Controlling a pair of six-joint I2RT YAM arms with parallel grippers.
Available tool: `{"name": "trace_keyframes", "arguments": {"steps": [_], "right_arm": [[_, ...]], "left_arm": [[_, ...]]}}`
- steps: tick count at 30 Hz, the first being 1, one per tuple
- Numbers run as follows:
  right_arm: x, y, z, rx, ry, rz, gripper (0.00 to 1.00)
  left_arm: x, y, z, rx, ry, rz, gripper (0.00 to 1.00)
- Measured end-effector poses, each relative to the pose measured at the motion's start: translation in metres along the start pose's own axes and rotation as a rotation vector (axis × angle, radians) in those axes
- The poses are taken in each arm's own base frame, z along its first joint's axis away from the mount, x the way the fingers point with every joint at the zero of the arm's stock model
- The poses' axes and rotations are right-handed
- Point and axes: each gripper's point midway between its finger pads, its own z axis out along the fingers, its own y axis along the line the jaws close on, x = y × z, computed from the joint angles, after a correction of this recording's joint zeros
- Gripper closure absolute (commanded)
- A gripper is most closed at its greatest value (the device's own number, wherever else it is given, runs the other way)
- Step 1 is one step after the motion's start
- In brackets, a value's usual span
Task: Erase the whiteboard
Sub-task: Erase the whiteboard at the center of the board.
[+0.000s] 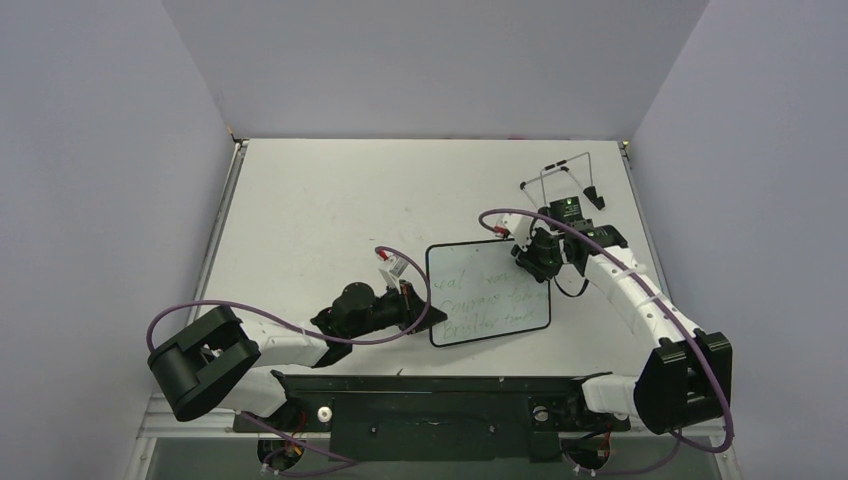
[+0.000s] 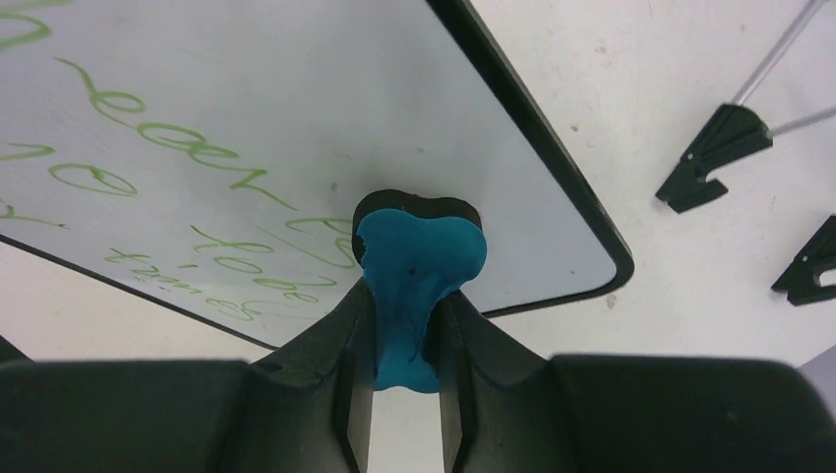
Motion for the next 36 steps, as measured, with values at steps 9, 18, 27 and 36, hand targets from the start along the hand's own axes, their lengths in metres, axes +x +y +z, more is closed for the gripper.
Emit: {"name": "trace_keyframes", "arguments": {"steps": [9, 18, 27, 36], "right_arm": [[-0.045, 0.071, 0.012, -0.126, -0.027, -0.391, 1.00], [-0.089, 0.094, 0.007, -0.143, -0.075, -0.500, 1.00], [-0.088, 0.107, 0.010, -0.176, -0.114, -0.459, 1.00], [-0.098, 0.100, 0.005, -0.109, -0.152, -0.307, 1.00]], "left_arm": [[0.001, 0.003, 0.000, -0.015, 0.005, -0.026, 1.00], [0.000, 0.000, 0.001, 0.002, -0.001, -0.018, 1.00], [0.004, 0.002, -0.001, 0.005, -0.006, -0.052, 1.00], [0.006, -0.003, -0.001, 0.032, 0.003, -0.055, 1.00]]}}
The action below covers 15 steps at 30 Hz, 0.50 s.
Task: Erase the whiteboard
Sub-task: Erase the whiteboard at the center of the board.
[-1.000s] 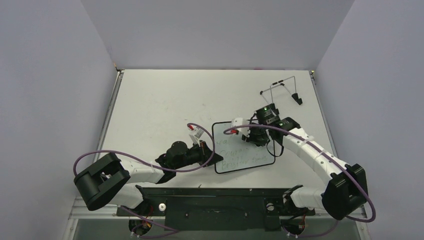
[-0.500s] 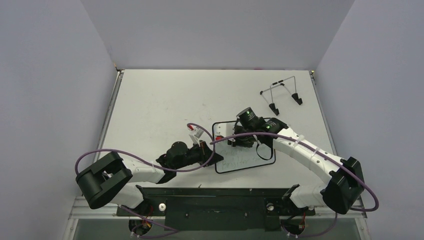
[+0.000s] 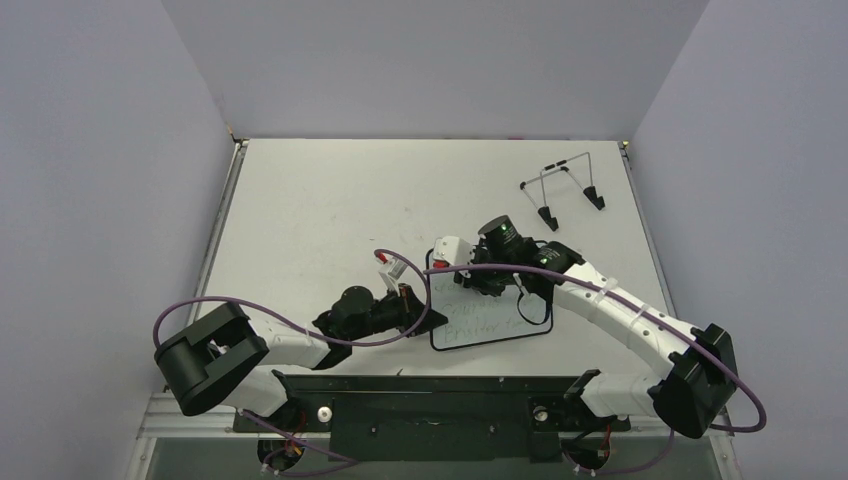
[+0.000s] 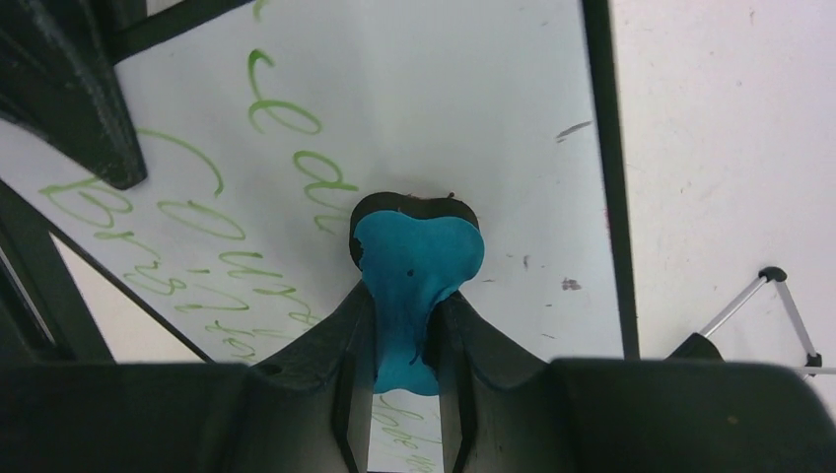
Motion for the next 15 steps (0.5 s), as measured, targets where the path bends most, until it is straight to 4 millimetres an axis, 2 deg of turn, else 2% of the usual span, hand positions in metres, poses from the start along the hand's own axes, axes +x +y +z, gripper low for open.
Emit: {"name": "trace_keyframes", "arguments": {"steps": [5, 10, 15], "right_arm": [[-0.011, -0.004, -0.002, 0.010, -0.018, 0.037, 1.00], [-0.025, 0.016, 0.000, -0.056, -0.053, -0.002, 1.00], [-0.032, 0.027, 0.002, -0.070, -0.055, -0.036, 1.00]], "left_arm": [[0.001, -0.001, 0.000, 0.000, 0.001, -0.002, 1.00], [0.003, -0.003, 0.000, 0.005, 0.007, -0.004, 1.00], [0.006, 0.000, 0.002, 0.000, 0.013, -0.021, 1.00]]}}
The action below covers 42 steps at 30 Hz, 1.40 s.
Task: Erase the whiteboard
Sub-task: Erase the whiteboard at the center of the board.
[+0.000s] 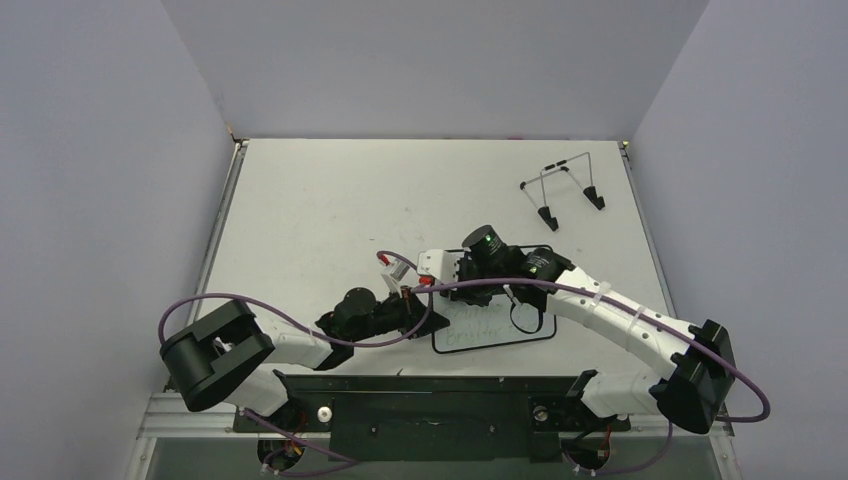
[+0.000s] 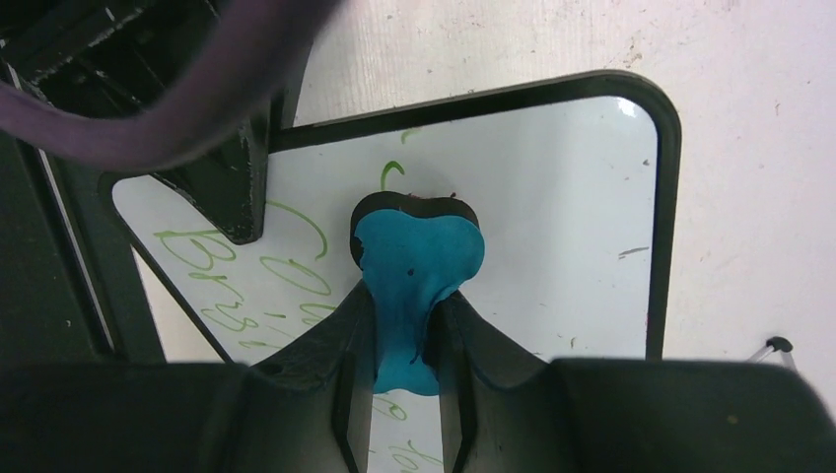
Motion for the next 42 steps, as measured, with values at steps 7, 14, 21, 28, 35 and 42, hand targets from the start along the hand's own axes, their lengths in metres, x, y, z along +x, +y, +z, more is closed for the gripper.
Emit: {"name": "trace_keyframes", "arguments": {"steps": [7, 14, 21, 28, 35, 42], "right_arm": [[-0.001, -0.009, 0.001, 0.097, 0.052, -0.046, 1.00], [0.001, -0.005, 0.011, 0.094, 0.111, -0.108, 1.00], [0.002, 0.018, 0.017, 0.018, 0.149, -0.214, 1.00], [0.005, -0.010, 0.017, 0.148, 0.210, -0.171, 1.00], [0.005, -0.001, 0.018, 0.099, 0.212, -0.223, 1.00], [0.004, 0.003, 0.017, 0.063, 0.200, -0.191, 1.00]], "left_arm": [[0.001, 0.001, 0.002, 0.003, -0.002, -0.027, 1.00], [0.002, 0.003, 0.004, -0.001, 0.001, -0.049, 1.00], [0.002, 0.002, 0.004, 0.000, -0.002, -0.058, 1.00], [-0.001, 0.006, 0.005, -0.025, -0.021, -0.081, 1.00], [-0.001, 0.007, 0.005, -0.029, -0.022, -0.084, 1.00], [-0.001, 0.006, 0.005, -0.027, -0.022, -0.083, 1.00]]}}
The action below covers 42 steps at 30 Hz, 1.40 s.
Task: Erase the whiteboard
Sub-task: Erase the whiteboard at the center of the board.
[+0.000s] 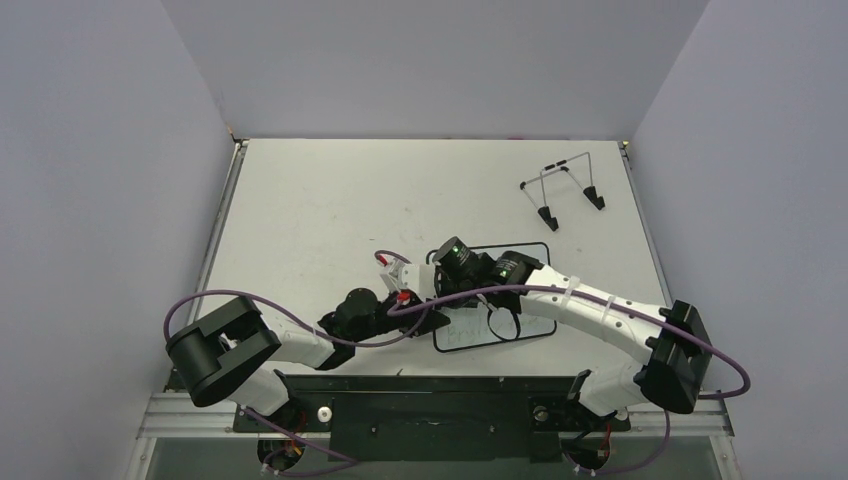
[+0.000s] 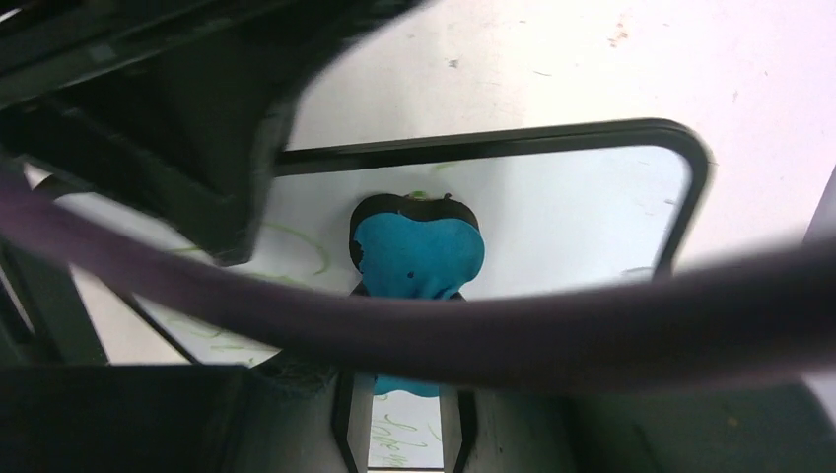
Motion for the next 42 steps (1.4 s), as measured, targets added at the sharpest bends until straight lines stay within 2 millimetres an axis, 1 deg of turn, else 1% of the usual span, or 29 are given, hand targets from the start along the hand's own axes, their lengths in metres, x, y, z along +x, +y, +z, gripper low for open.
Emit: {"name": "trace_keyframes", "arguments": {"steps": [3, 4, 8, 11, 15, 17, 19, 23, 27, 29, 32, 35, 37, 39, 42], "right_arm": [[-0.001, -0.015, -0.001, 0.040, -0.008, 0.085, 1.00], [-0.002, -0.024, -0.001, 0.068, -0.016, 0.124, 1.00], [-0.003, -0.030, -0.001, 0.087, -0.026, 0.165, 1.00], [-0.008, -0.022, 0.000, 0.059, -0.038, 0.138, 1.00], [-0.019, 0.007, 0.003, -0.047, -0.053, 0.032, 1.00], [-0.020, 0.014, 0.003, -0.073, -0.047, 0.000, 1.00], [-0.019, 0.013, 0.003, -0.068, -0.042, -0.003, 1.00], [-0.015, 0.003, 0.005, -0.017, -0.017, 0.054, 1.00], [-0.006, -0.021, 0.005, 0.081, 0.004, 0.146, 1.00], [-0.007, -0.024, 0.006, 0.095, 0.000, 0.156, 1.00], [-0.010, -0.017, 0.006, 0.064, -0.007, 0.110, 1.00], [-0.018, 0.005, 0.006, -0.028, -0.027, 0.023, 1.00], [-0.018, 0.014, 0.006, -0.069, -0.029, -0.013, 1.00], [-0.018, 0.014, 0.006, -0.074, -0.031, -0.007, 1.00], [-0.014, 0.006, 0.006, -0.055, -0.033, 0.059, 1.00]], "left_arm": [[0.000, -0.001, 0.000, 0.003, -0.001, 0.002, 1.00], [0.000, -0.001, 0.000, 0.002, -0.001, 0.002, 1.00], [0.000, -0.001, 0.000, 0.002, -0.001, 0.000, 1.00], [0.001, -0.001, 0.000, 0.002, 0.001, 0.001, 1.00], [0.002, -0.001, 0.000, 0.002, 0.003, 0.002, 1.00], [0.003, -0.001, 0.000, 0.000, 0.006, 0.002, 1.00], [0.003, -0.001, 0.000, 0.000, 0.007, 0.002, 1.00], [0.002, 0.000, 0.000, -0.004, 0.000, 0.000, 1.00], [0.000, 0.001, 0.001, -0.012, -0.007, -0.015, 1.00], [0.000, 0.001, 0.001, -0.013, -0.008, -0.020, 1.00], [0.001, 0.001, 0.000, -0.014, -0.005, -0.021, 1.00], [0.001, 0.001, 0.000, -0.013, -0.003, -0.019, 1.00], [0.002, 0.001, 0.000, -0.011, 0.001, -0.015, 1.00], [0.002, 0.000, 0.000, -0.009, 0.002, -0.012, 1.00], [0.001, 0.001, 0.000, -0.012, -0.003, -0.013, 1.00]]}}
